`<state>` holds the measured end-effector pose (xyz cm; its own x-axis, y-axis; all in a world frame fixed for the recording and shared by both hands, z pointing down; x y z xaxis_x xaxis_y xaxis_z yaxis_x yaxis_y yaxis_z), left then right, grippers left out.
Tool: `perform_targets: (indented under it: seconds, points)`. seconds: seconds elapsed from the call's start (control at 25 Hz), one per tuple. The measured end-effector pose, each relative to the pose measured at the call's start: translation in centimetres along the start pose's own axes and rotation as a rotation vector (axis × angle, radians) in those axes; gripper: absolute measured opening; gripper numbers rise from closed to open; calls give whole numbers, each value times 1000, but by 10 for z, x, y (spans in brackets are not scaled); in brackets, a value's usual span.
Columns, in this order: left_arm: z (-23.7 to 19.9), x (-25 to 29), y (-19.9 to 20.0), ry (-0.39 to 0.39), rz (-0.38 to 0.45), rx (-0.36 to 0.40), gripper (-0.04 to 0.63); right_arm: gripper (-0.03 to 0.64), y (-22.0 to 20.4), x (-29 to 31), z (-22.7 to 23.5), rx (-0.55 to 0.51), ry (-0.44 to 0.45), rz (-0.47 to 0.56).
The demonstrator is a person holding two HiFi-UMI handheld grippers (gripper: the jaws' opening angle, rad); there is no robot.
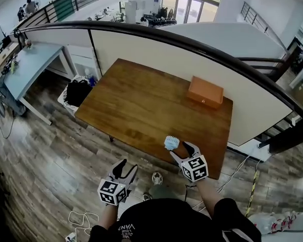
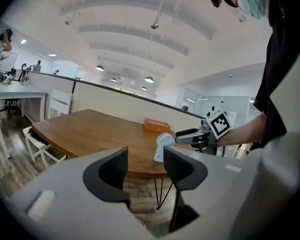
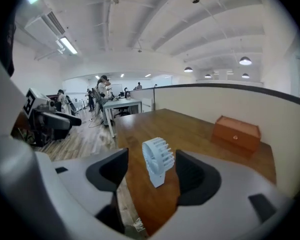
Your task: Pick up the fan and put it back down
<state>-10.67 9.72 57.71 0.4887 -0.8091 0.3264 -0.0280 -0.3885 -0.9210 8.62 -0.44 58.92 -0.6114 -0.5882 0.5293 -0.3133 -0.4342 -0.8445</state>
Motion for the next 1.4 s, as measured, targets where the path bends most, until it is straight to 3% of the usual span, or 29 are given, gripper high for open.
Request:
perform_targets:
  seconds: [0.28,0.48,0.56,0.72,1.16,1.4]
  points:
    - [-27,26,22,38,15,0,209,273,-1,33,0,-214,121,-111]
    - [-43,56,39,82,31,-20,209,269,-4,45,5,-251,194,-148]
    - [-48,71,42,88,32,-24,209,190,-2,48,6,-270,232,-145]
    - [-50,96,47,99,33,-28,209,187,1,51,14,-268,288,-152]
    - [-77,143,56,67,8,-39,209,186,66,97,62,-257,267,-82]
    - [-125,174,76,-23,-20,-10,209,186,112,142,83,-252,190,-68]
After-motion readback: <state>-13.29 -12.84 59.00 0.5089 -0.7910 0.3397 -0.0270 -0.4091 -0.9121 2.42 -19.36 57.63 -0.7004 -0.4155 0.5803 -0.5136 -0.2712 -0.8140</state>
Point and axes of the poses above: the fingertips, and each gripper's own axes: x forward along the fingers, z to its right, y out of its top, the point moved 1 cm from there along -x, backward along the fingers, and after that the axes turned 5 degrees about x, right-handed, at the moved point
